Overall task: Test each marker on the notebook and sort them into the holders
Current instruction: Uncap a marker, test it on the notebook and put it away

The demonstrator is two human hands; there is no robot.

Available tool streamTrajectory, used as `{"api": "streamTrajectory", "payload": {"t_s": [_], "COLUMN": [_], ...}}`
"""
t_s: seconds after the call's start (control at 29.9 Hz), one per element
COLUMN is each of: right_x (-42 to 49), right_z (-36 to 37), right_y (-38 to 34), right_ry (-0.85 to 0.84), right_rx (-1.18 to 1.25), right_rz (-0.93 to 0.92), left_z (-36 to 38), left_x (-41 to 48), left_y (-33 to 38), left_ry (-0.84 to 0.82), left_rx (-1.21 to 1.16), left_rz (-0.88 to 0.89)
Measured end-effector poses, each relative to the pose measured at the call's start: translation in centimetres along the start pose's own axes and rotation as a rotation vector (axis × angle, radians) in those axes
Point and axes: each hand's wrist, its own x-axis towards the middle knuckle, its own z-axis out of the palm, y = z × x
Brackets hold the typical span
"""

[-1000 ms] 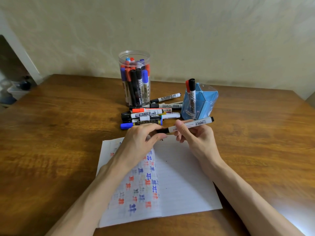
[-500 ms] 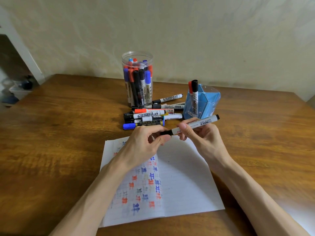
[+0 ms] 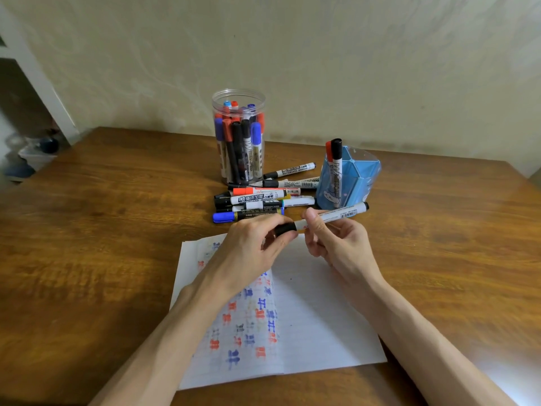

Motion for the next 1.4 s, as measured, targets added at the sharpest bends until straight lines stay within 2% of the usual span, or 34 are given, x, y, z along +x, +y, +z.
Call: {"api": "streamTrajectory", "payload": {"t_s": [0.17,0.54,0.6,0.7,0.8,0.94,1.24,1.4], "right_x": [0.1,-0.5,0.0,0.9,0.7,0.8,1.6,1.5], "right_z": [-0.2,0.0,-1.1,-4.6,-3.5,-0.7,-0.5,-0.5], "right_y": [0.0,-0.9,-1.2,-1.7,-0.9,0.2,1.3,1.4], "right_ry": [0.019,-0.025,0.063,0.209,0.098,-0.018,0.097,0.088], "right_rx": [-0.058,-0.162,-0.088,-0.033,-0.139,-0.327,-0.522,-0.553], "right_rz": [-0.032,-0.193,-0.171,-0.171,-0.119,-0.151,-0.118,-0.127], "left_z": [0.1,-0.3,-1.6,-4.2,-3.2,-1.1,-1.6,-1.6], "left_x": [-0.1,0.5,0.4,0.1,0.4,0.3,0.0,-0.1], "left_y": [0.0,0.7,-0.4,-3.0,-2.1,-1.8,-2.5,-2.4], "left_ry": [-0.038,-0.134,-0.112,0.007,-0.036,-0.074,-0.103,-0.099], "left_rx": [-0.005,-0.219,-0.246,-0.302,-0.208,-0.125,0.033,0.051], "left_rz": [-0.016,-0.133,-0.159,-0.244,-0.217,-0.204,-0.219,-0.227]}}
